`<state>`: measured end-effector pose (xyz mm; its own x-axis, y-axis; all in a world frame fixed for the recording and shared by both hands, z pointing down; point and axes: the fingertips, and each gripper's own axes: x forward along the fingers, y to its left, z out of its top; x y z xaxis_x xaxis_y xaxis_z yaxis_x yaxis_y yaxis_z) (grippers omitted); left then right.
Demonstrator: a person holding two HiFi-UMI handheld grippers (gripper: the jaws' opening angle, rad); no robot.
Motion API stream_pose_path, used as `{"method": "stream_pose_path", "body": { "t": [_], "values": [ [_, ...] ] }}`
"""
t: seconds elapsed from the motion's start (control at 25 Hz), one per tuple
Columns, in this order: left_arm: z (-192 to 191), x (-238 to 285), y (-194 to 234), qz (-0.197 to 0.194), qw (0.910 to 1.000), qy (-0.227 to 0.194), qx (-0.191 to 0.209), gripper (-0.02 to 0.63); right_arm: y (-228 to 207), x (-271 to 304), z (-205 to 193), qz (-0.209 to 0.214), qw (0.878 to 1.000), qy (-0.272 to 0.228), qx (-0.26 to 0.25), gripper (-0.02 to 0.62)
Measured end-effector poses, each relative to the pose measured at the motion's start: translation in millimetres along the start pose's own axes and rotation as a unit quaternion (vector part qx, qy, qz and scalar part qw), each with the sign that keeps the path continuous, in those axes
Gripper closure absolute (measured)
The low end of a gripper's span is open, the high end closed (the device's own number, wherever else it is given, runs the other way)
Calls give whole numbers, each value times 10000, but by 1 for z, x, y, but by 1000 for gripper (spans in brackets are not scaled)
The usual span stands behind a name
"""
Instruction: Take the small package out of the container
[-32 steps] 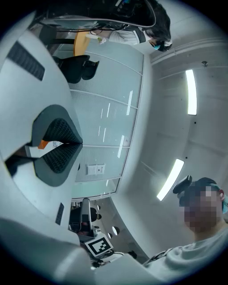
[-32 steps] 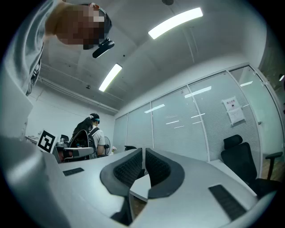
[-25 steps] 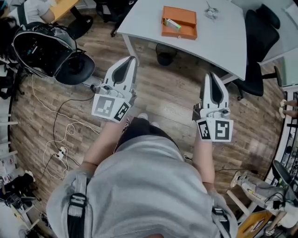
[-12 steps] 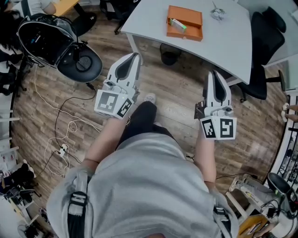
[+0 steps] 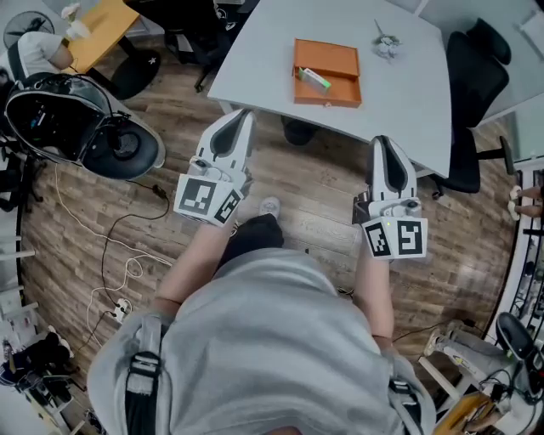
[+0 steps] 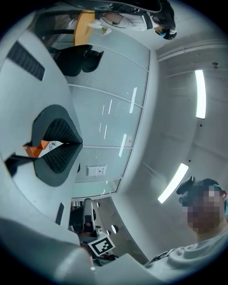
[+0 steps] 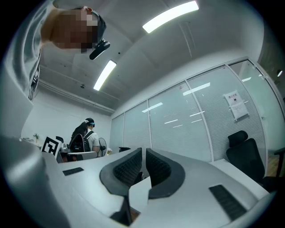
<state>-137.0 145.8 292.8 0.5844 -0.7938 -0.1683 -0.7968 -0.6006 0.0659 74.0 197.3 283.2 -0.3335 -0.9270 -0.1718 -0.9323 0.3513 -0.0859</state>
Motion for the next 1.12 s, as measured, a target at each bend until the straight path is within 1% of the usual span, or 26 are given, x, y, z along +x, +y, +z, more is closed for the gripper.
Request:
{"method": "stream_pose_path", "body": {
  "t": [0.2,0.36,0.56,0.68,0.84,0.96,1.12],
  "values": [
    [0,58,50,-239,9997,-5,-36,586,-15,65,-1,-239,9997,-81,-52,537],
    [-7,100,80,-439,9990,26,-95,587,-29,107,-7,-426,9989,-141,-100,537],
    [-20,137,104,-558,9982,100,-198,586,-41,144,-24,-484,9988,50,-99,537],
    [-29,154,115,-542,9980,203,-255,586,-54,165,-34,-484,9987,174,-18,537],
    [-41,187,131,-453,9984,241,-243,586,-79,200,-44,-384,9991,182,37,537],
    [-47,212,142,-324,9990,231,-207,586,-98,228,-52,-230,9995,172,110,537],
    [-51,256,148,-124,9997,179,-144,586,-135,264,-50,6,9998,152,100,537]
  ]
}}
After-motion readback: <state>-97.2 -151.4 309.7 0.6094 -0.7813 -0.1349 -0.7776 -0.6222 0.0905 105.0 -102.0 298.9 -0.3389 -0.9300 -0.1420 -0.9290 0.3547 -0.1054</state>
